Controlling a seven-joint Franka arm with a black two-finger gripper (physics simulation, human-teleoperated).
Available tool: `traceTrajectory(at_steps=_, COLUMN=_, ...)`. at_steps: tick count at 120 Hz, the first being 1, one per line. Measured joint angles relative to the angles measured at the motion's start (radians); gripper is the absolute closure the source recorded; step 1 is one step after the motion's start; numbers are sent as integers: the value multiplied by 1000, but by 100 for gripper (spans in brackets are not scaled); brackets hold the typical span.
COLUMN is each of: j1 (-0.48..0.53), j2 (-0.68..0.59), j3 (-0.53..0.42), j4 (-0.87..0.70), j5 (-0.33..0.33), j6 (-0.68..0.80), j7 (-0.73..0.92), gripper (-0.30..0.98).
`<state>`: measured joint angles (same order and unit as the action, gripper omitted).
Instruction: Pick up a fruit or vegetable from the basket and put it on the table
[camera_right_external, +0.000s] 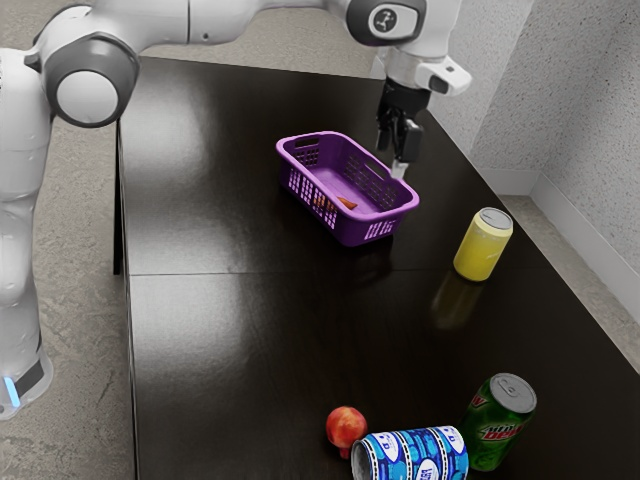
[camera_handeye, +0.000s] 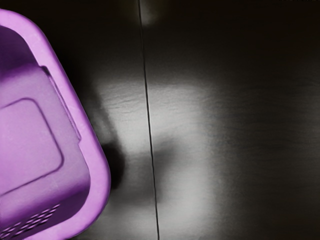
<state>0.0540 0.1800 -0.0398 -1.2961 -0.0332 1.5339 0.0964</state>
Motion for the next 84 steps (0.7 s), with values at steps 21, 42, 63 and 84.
traceTrajectory(at_steps=21, j1=-3, j2=44, j3=9, j4=50, j5=-15, j6=-2, j7=-3, gripper=0)
traceTrajectory(at_steps=42, j1=-4, j2=61, j3=158, j4=58, j5=-13, j6=8, j7=4, gripper=0)
traceTrajectory(at_steps=63, j1=-10, j2=62, j3=190, j4=55, j5=61, j6=35, j7=65, gripper=0)
traceTrajectory(at_steps=84, j1=8, j2=107, j3=176, j4=72, j5=108, j6=70, j7=140, gripper=0)
